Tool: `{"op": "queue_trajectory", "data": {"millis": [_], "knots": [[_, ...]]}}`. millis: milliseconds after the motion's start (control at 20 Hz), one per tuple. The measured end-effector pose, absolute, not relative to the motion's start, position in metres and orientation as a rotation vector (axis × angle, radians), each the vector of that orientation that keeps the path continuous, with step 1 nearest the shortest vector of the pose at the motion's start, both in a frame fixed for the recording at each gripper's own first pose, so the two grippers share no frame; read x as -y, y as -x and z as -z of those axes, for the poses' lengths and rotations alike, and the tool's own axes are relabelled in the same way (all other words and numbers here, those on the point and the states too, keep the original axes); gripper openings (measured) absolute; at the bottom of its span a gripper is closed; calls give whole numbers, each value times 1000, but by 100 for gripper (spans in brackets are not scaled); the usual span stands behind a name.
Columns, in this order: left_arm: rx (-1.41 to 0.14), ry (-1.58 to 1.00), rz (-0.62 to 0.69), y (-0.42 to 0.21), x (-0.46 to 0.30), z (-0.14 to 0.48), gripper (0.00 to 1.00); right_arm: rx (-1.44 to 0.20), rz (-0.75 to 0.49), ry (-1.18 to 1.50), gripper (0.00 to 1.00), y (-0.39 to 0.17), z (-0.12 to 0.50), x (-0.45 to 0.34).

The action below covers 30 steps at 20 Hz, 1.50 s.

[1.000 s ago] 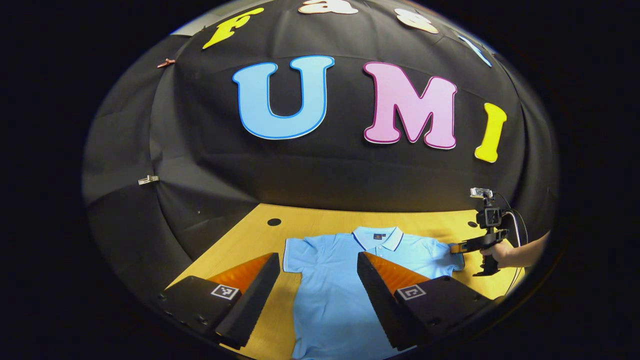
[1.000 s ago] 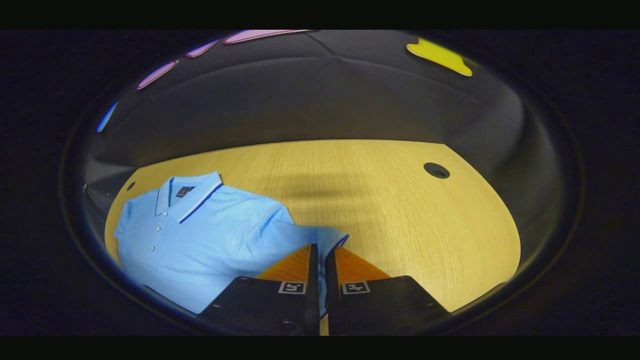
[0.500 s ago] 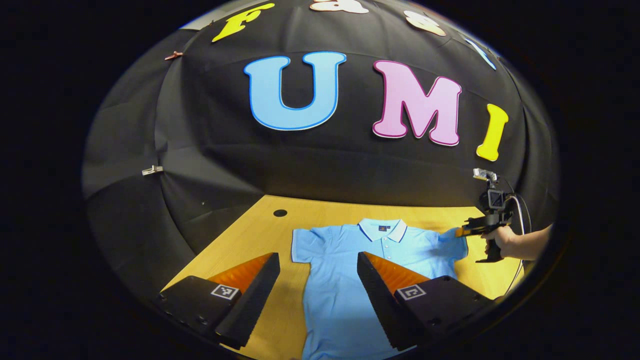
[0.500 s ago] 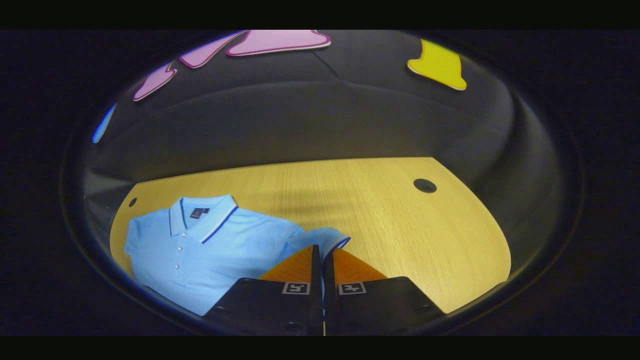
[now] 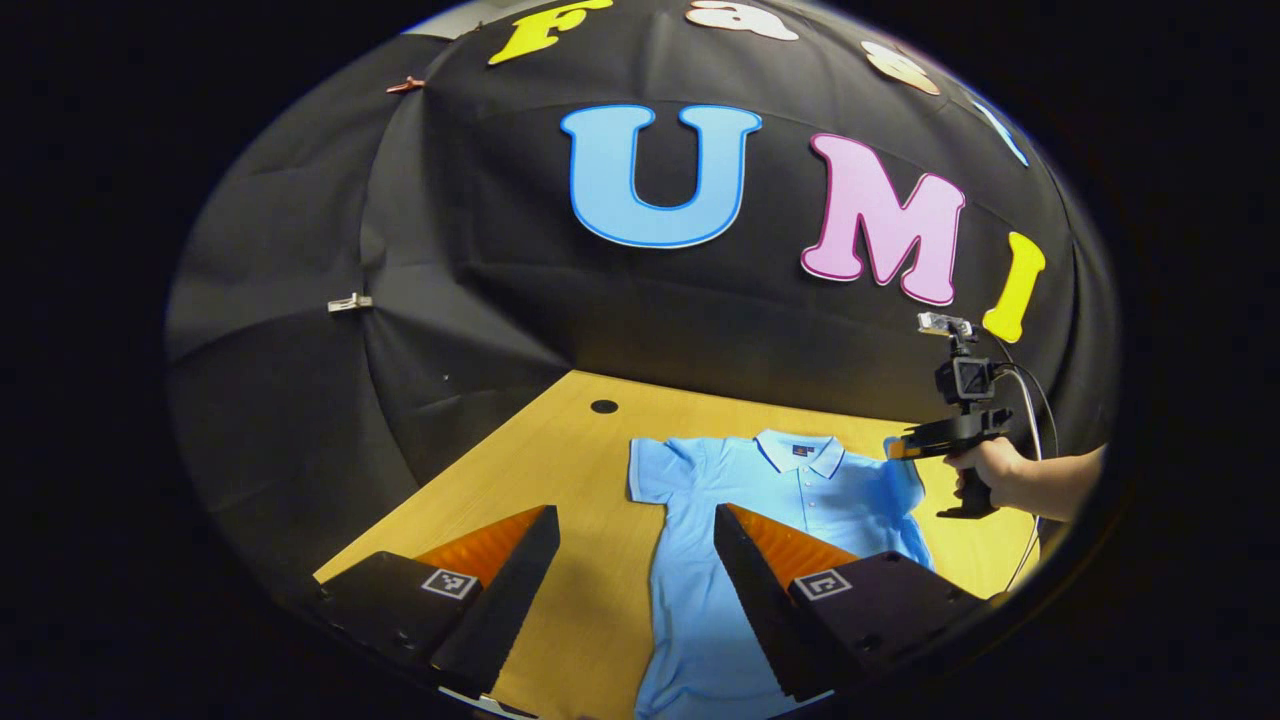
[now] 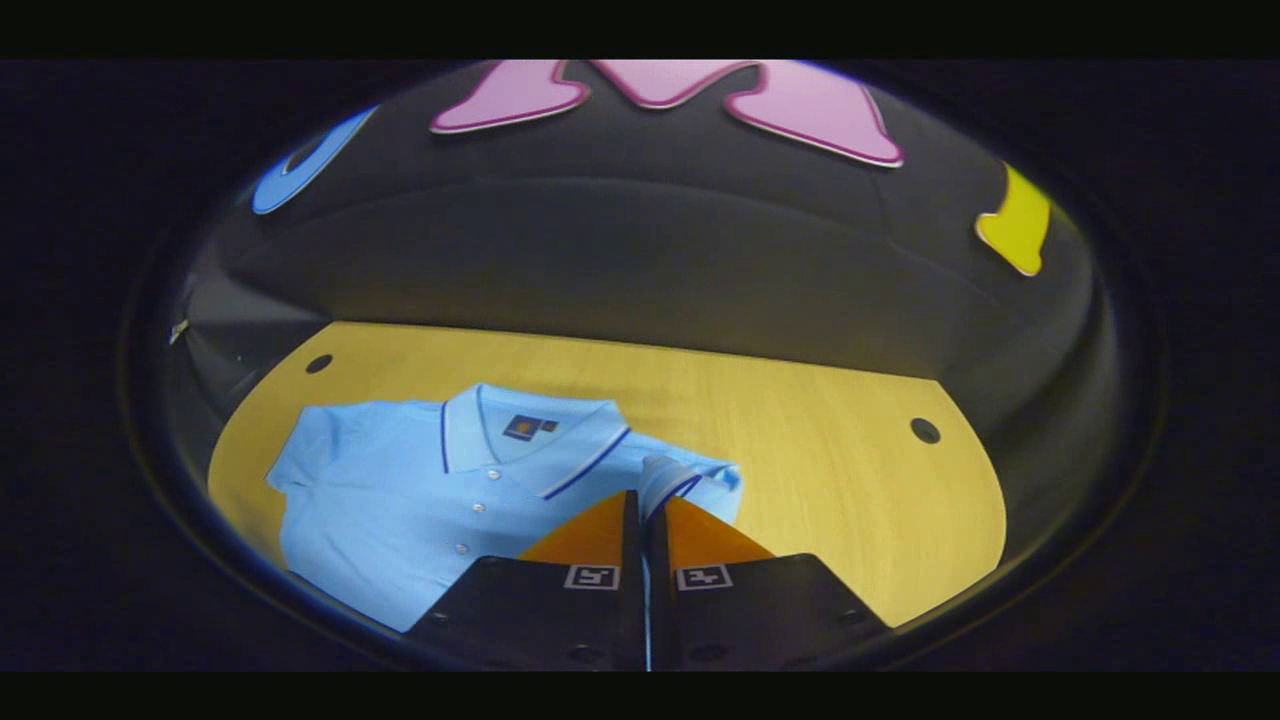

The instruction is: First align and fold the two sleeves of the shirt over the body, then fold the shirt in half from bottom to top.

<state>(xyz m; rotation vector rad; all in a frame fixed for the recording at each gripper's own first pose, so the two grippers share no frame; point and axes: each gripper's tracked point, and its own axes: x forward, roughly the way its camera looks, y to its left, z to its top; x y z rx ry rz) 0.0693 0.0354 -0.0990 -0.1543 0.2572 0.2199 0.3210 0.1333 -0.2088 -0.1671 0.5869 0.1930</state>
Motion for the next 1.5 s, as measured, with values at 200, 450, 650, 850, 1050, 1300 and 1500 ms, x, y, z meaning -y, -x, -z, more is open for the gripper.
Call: {"op": "queue_trajectory", "data": {"millis": [200,450,650,850,1050,1300,1500], "knots": [[-270,188,-230,-69,-46,108,99,-622,-312,153,16,-303,229,-191],[-244,192,-174,-115,-50,95,98,-533,-391,191,92,-275,204,-201],[-373,123,-86,-223,-56,131,97,-366,-373,252,97,-241,142,-141],[-474,161,-56,-313,-64,184,97,-307,-321,189,98,-225,114,-93],[-543,113,-90,-381,-75,225,97,-329,-267,162,97,-218,123,-41],[-599,45,-93,-407,-76,251,96,-345,-215,113,97,-221,138,-2],[-599,32,-41,-415,-67,251,90,-365,-193,79,98,-224,149,17]]}}
